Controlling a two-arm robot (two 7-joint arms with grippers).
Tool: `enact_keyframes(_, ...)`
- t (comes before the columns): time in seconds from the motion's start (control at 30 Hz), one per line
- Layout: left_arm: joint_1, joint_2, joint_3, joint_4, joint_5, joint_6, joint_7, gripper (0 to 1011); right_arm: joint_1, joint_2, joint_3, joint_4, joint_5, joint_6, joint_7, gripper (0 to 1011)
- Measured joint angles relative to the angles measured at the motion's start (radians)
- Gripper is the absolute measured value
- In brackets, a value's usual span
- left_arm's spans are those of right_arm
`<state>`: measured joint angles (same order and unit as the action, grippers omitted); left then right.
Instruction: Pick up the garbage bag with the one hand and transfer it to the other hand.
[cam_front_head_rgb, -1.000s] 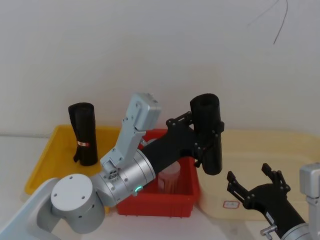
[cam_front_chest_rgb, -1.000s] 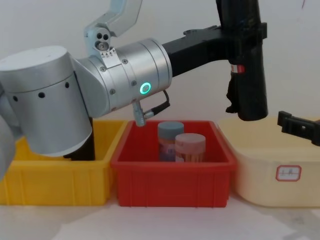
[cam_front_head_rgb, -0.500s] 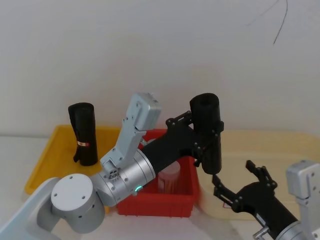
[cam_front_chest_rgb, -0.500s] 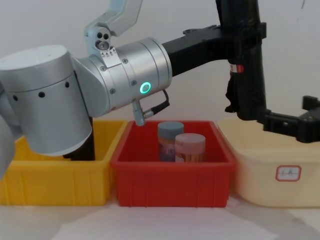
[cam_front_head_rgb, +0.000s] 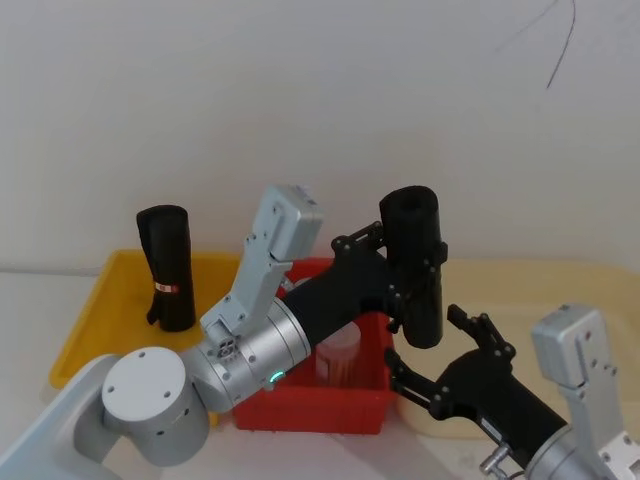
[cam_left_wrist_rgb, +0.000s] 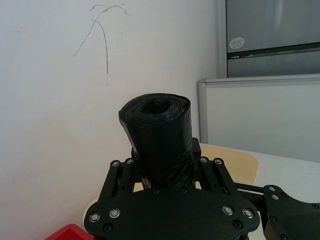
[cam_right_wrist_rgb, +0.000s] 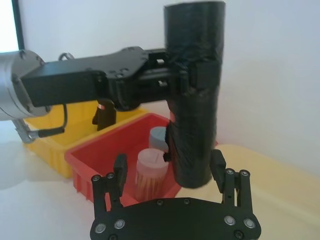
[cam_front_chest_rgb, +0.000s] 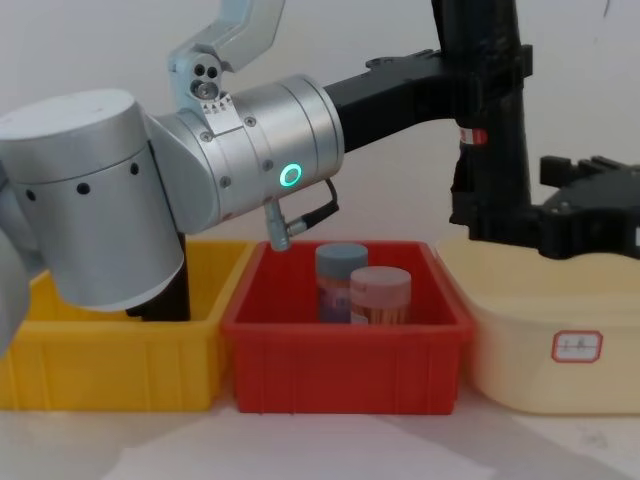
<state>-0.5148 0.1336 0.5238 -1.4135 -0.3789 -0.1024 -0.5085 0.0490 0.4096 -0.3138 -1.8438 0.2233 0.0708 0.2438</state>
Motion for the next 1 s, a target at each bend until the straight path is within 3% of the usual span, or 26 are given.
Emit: enact_keyframes(1.0,0.000,0.000,0.000,0.000,0.000,0.000,0.001,516,0.068,-0.042,-0.001,0.056,-0.041,-0.013,0.026,1000)
